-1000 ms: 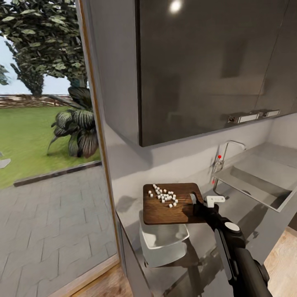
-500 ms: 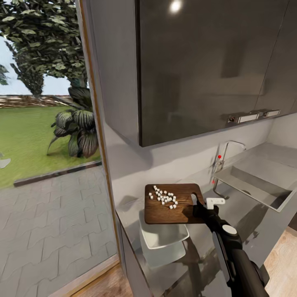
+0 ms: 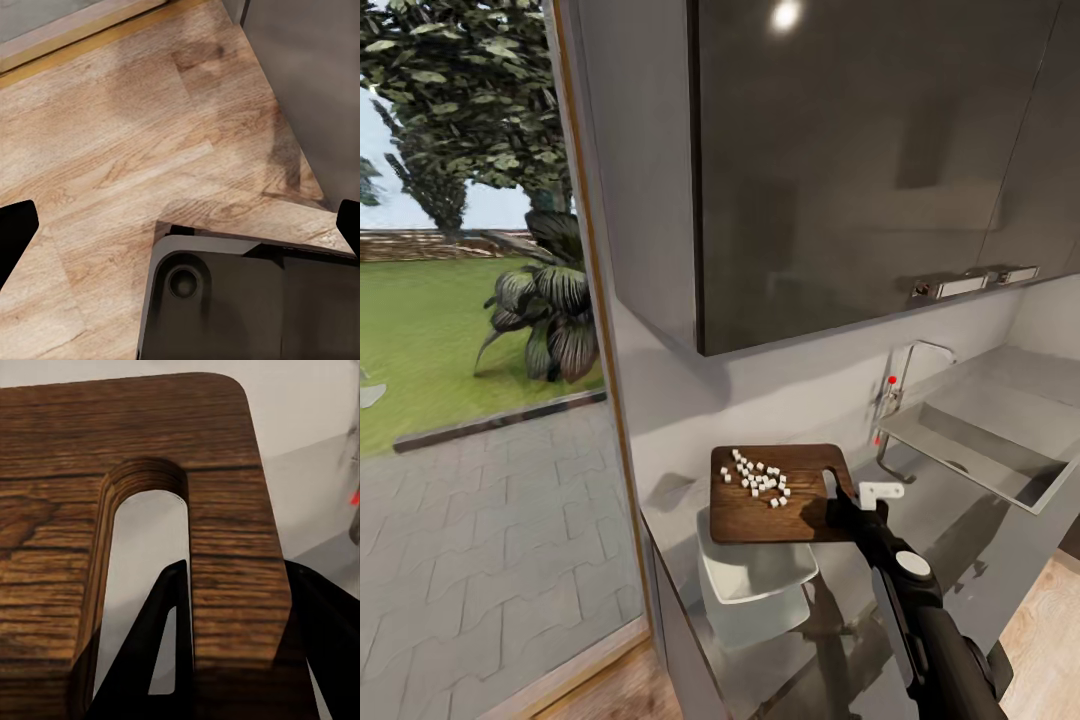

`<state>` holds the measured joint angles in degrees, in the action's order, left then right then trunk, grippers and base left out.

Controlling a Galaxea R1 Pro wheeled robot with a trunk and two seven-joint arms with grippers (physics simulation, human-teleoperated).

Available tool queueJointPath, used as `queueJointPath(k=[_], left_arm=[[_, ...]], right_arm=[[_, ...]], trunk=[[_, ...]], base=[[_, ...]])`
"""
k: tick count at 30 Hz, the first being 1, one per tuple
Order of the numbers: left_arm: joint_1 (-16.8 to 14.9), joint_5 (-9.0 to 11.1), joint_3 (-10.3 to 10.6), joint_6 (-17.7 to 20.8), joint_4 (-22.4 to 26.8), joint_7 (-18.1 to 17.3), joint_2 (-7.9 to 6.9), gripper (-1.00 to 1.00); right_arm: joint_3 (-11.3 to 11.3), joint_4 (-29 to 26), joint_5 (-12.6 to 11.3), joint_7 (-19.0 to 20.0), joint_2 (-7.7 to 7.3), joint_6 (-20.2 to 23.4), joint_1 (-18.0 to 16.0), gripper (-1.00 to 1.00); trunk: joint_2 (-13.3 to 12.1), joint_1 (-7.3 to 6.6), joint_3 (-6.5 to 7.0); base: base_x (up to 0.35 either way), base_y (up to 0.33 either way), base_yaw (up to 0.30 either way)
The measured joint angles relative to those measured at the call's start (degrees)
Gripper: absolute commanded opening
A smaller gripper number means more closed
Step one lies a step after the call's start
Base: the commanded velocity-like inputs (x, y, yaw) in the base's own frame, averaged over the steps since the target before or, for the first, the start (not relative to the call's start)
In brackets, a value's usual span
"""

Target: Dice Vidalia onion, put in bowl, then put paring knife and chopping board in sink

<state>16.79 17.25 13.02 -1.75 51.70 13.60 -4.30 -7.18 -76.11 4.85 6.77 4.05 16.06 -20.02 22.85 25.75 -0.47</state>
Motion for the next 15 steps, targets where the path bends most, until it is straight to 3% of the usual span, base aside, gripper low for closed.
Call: queueJointPath(k=[11,15], left_arm=[[0.00,0.00,0.00,0.00,0.00,0.00,0.00,1.00],[0.00,0.00,0.00,0.00,0.00,0.00,0.00,1.00]], right_arm=[[0.01,0.26,0.00,0.02,0.00,-3.83,0.00,-1.00],[-0.04,2.90,0.33,0.02,-0.01,-6.42,0.01,-1.00]], trunk=[[0.00,0.00,0.00],[-0.01,0.00,-0.01]], base=[[0.000,0.000,0.000],[0.000,0.000,0.000]])
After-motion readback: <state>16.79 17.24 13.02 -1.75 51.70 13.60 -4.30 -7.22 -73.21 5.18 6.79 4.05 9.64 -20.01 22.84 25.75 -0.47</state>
